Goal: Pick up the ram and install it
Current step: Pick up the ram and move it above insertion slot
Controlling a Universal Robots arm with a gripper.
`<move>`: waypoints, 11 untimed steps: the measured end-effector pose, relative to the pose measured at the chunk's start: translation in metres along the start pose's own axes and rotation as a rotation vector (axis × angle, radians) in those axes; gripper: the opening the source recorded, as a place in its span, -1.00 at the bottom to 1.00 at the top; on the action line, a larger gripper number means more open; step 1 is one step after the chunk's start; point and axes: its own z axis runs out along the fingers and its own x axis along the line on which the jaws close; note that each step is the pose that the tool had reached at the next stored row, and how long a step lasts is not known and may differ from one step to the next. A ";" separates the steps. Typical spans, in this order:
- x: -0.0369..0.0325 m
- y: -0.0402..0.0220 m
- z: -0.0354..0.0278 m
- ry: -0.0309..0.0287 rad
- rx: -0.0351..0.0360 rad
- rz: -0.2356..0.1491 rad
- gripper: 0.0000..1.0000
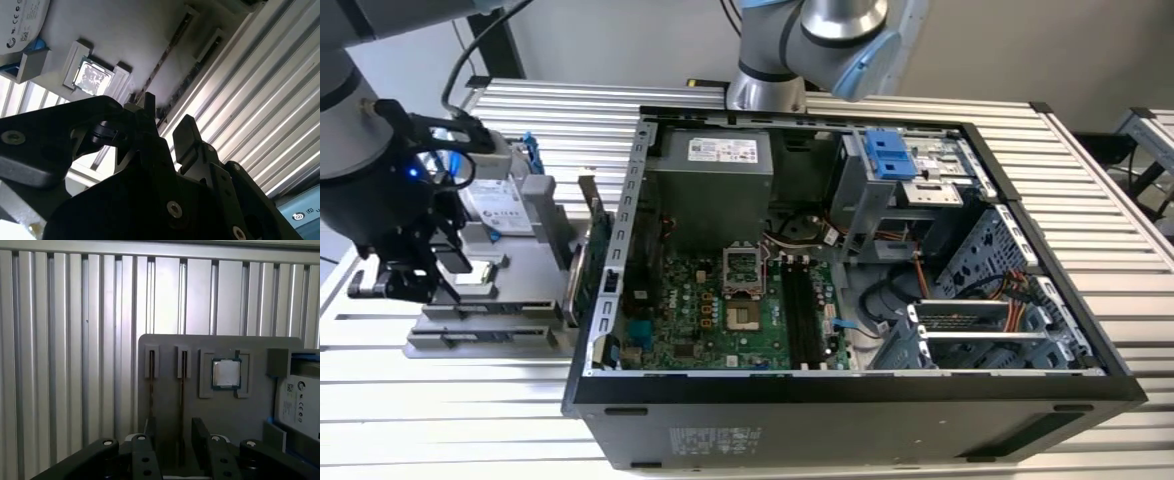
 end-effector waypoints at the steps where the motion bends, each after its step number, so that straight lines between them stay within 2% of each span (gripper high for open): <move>1: 0.0005 -0.0001 0.0017 0.0000 -0.0010 0.000 1.00; 4: 0.0017 -0.0017 0.0064 0.0000 -0.0051 -0.002 1.00; 11: 0.0069 -0.0032 0.0140 -0.0001 -0.0052 -0.005 1.00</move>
